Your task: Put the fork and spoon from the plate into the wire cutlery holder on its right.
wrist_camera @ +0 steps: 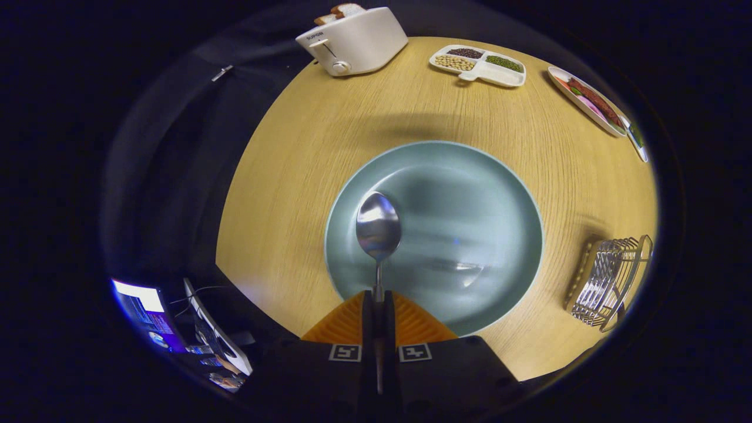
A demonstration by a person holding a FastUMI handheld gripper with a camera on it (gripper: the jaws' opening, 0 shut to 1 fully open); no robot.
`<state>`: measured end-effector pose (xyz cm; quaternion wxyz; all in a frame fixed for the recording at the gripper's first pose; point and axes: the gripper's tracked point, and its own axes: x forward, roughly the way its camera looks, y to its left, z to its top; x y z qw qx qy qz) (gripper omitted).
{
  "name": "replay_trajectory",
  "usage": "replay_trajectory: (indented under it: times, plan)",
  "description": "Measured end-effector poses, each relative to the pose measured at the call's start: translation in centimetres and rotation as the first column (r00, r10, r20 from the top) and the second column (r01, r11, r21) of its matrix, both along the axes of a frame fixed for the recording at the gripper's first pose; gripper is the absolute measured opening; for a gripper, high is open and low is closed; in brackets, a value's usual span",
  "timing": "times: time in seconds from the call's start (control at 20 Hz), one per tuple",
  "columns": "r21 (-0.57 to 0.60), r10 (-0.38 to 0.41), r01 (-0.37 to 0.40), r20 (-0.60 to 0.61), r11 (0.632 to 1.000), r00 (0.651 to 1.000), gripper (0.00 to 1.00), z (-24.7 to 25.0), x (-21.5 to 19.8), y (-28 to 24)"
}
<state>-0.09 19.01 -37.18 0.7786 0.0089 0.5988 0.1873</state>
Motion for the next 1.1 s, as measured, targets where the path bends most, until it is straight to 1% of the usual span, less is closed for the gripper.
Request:
replay_trajectory:
  times: [0.15,0.3,0.4,0.55,0.65,0.8,0.95,1.1]
  plan:
    - [0.048,-0.018,0.017,0.01,0.999,1.0,0.08,3.0,0.1,-0.9]
    - [0.08,-0.038,0.034,0.041,0.996,0.998,0.08,7.1,0.5,-3.3]
    - [0.092,-0.052,0.047,0.05,0.995,0.997,0.08,10.0,-0.1,-5.6]
    - [0.085,-0.066,0.061,0.062,0.995,0.996,0.08,12.4,0.3,-9.9]
    - [0.078,-0.089,0.085,0.049,0.993,0.995,0.08,13.2,0.4,-12.8]
    - [0.045,-0.102,0.102,0.001,0.994,0.995,0.08,13.4,0.0,-17.3]
    - [-0.001,-0.093,0.093,-0.077,0.996,0.993,0.08,12.8,-0.9,-20.6]
    - [-0.032,-0.091,0.087,-0.149,0.996,0.985,0.08,12.9,-1.3,-22.8]
